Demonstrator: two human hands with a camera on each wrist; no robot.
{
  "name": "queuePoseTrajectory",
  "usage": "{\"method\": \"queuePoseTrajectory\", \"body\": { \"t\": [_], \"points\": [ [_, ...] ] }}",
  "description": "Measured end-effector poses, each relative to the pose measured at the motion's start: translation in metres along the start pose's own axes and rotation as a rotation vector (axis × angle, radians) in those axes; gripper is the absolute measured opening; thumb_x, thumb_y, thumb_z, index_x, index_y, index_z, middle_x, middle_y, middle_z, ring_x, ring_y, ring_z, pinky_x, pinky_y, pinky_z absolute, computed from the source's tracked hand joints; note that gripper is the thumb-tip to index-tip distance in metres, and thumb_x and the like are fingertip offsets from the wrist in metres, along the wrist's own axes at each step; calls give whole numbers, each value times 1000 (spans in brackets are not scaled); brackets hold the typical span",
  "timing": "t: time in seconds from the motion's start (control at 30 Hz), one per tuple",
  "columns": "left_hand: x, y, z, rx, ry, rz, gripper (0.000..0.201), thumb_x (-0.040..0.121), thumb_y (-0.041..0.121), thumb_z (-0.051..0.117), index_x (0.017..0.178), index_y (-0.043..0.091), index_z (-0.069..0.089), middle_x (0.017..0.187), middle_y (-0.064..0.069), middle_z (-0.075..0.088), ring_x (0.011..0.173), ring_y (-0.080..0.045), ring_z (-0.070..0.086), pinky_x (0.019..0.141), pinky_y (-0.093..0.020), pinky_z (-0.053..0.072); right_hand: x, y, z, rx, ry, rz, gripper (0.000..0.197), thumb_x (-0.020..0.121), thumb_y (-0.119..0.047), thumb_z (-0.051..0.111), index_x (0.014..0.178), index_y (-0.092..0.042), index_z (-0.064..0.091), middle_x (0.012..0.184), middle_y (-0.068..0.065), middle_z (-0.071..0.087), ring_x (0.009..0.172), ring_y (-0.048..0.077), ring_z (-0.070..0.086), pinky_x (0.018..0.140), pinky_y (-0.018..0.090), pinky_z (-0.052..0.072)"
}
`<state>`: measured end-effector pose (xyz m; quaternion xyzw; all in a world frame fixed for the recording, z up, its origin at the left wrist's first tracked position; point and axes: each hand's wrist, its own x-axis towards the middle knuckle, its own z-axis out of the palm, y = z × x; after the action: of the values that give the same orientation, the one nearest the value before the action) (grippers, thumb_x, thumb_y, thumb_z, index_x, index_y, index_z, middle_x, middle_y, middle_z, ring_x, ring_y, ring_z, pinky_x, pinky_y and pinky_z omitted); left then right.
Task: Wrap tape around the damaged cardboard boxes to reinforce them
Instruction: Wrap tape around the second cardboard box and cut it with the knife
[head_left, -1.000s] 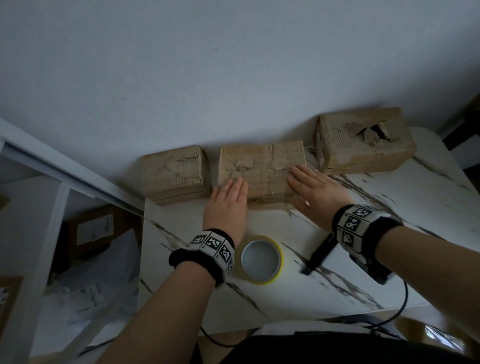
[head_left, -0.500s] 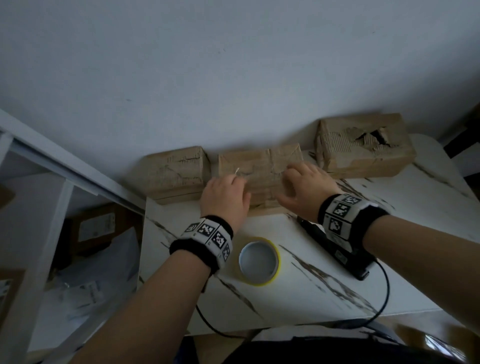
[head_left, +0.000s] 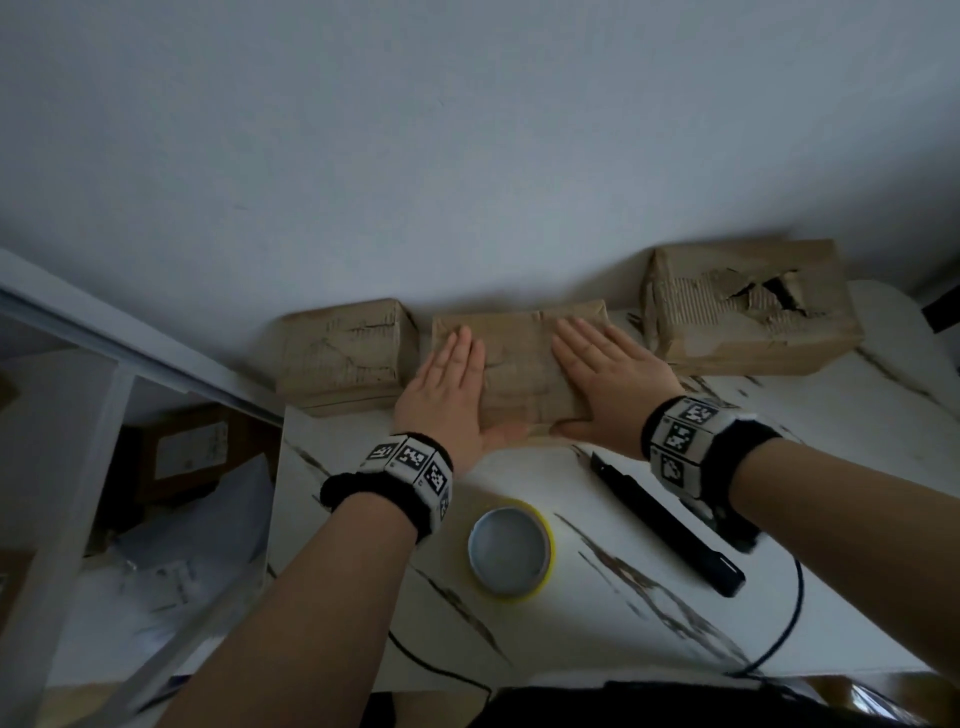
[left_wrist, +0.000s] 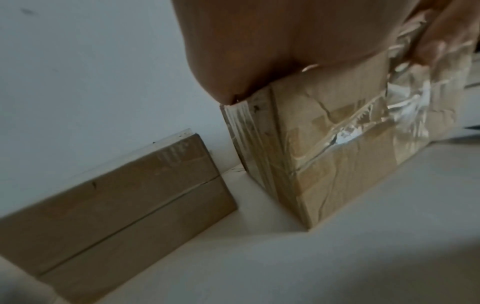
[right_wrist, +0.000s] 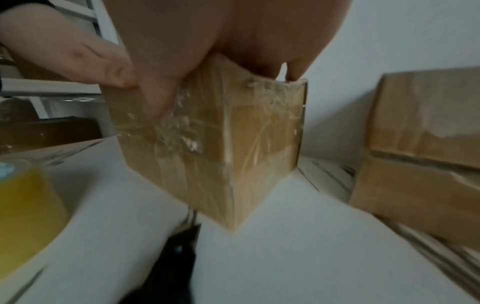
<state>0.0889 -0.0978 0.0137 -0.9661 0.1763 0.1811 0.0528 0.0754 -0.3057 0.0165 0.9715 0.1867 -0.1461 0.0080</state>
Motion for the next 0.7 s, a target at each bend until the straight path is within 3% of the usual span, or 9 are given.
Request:
{"method": "queuePoseTrajectory", "body": {
  "t": [0.1, 0.23, 0.37, 0.47, 0.57, 0.7],
  "points": [
    [1, 1, 3, 50, 3, -17, 117, 73, 84, 30, 148, 6, -15, 156, -10, -21, 145, -21, -15, 119, -33, -7, -5, 6, 4, 41, 7, 49, 103, 78, -76, 25, 151, -9, -1, 159, 8, -7, 146, 19, -7, 114, 33, -9],
    [12, 0, -4, 31, -9, -31, 111, 77, 80, 34, 149, 7, -10, 158, -10, -16, 146, -20, -11, 119, -33, -5, 4, 8, -6, -4, -46, 46, 97, 86, -69, 31, 150, -9, -9, 158, 7, -15, 145, 18, -13, 116, 33, -9],
    [15, -9, -10, -20, -36, -45, 110, 78, 77, 38, 149, 11, -14, 156, -7, -24, 145, -20, -18, 119, -36, -5, 14, 7, -8, -2, -54, 57, 95, 88, -67, 32, 149, -8, -11, 157, 9, -17, 145, 19, -15, 117, 34, -6],
    [10, -21, -13, -101, -2, -198, 120, 74, 77, 48, 147, 9, -19, 153, -12, -29, 143, -25, -22, 119, -41, -1, 27, 3, -12, 40, -52, 81, 95, 88, -64, 36, 149, -8, -10, 157, 9, -17, 145, 19, -15, 116, 33, -6],
    [7, -36, -14, -143, -82, -342, 124, 74, 75, 52, 146, 1, -18, 154, -20, -23, 144, -32, -17, 117, -42, -2, 42, 0, -14, 76, -57, 94, 96, 87, -60, 39, 149, -6, -10, 157, 10, -19, 144, 20, -17, 117, 33, -5],
    [5, -45, -4, -132, -145, -337, 114, 82, 70, 46, 146, -1, -16, 155, -21, -18, 145, -32, -9, 120, -41, 2, 49, -8, -14, 74, -66, 123, 99, 87, -61, 39, 148, -4, -14, 155, 13, -23, 143, 22, -21, 116, 34, -4]
  ]
}}
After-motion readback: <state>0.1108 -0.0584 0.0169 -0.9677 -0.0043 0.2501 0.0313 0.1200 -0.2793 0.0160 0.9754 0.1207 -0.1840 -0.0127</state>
